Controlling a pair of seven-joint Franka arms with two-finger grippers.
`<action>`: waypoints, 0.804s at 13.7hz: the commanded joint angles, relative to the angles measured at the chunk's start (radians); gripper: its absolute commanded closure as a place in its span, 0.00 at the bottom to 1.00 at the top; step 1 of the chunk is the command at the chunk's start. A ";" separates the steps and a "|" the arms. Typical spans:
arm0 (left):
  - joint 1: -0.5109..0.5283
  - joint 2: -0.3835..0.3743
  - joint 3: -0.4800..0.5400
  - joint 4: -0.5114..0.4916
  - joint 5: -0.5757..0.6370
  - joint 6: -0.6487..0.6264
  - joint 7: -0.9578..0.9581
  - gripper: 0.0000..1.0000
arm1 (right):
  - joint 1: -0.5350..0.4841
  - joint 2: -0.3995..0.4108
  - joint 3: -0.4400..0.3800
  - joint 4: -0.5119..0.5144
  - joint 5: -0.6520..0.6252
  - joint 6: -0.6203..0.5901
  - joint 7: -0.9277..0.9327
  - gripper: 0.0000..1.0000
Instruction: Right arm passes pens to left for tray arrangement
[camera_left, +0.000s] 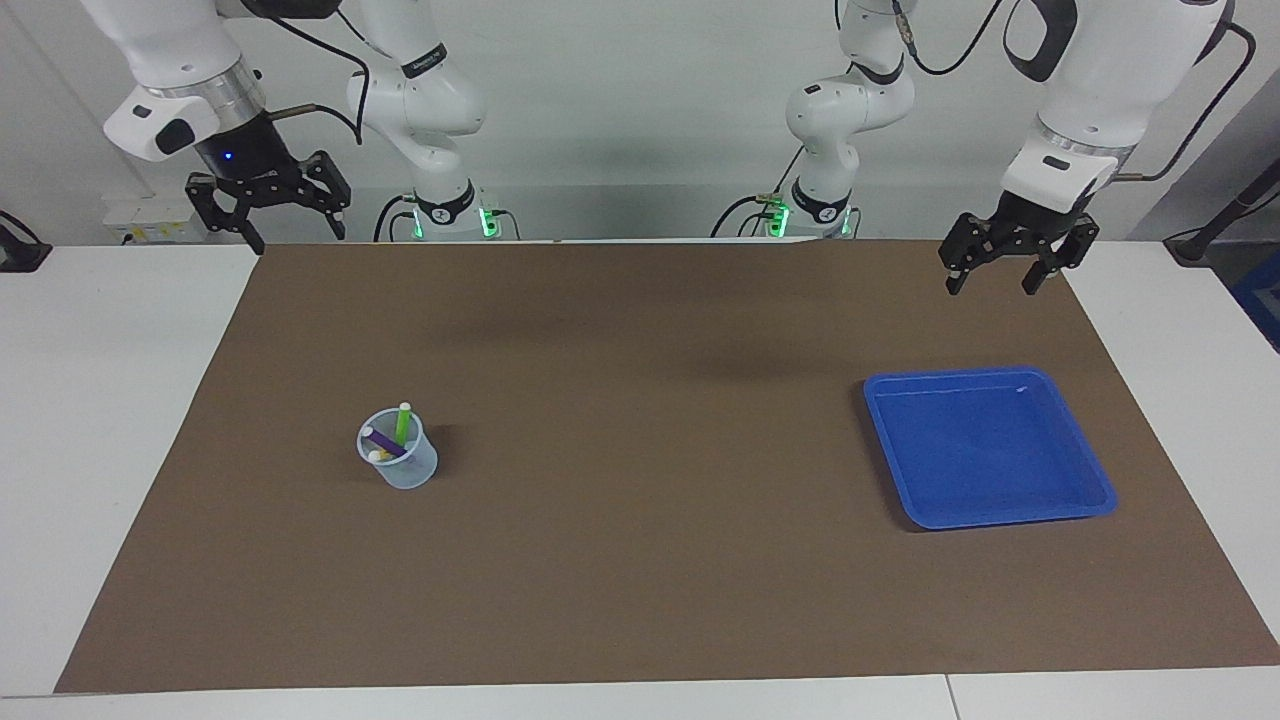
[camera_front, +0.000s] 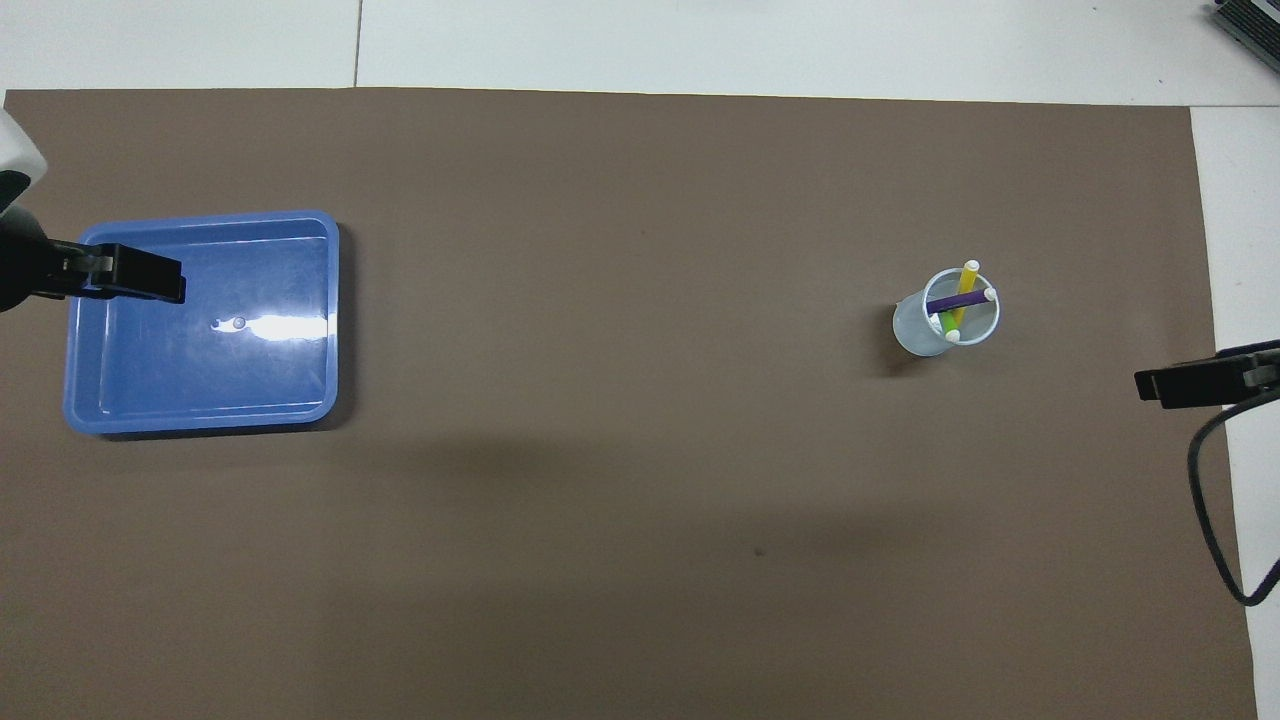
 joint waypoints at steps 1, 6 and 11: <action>-0.004 -0.027 0.008 -0.026 -0.011 -0.007 0.002 0.00 | -0.007 -0.036 0.010 -0.052 -0.012 0.041 0.012 0.00; -0.005 -0.027 0.010 -0.026 -0.011 -0.007 0.002 0.00 | 0.021 -0.020 0.018 -0.119 -0.022 0.107 0.043 0.00; -0.005 -0.027 0.008 -0.026 -0.011 -0.007 0.000 0.00 | 0.036 0.039 0.018 -0.167 -0.030 0.215 0.113 0.00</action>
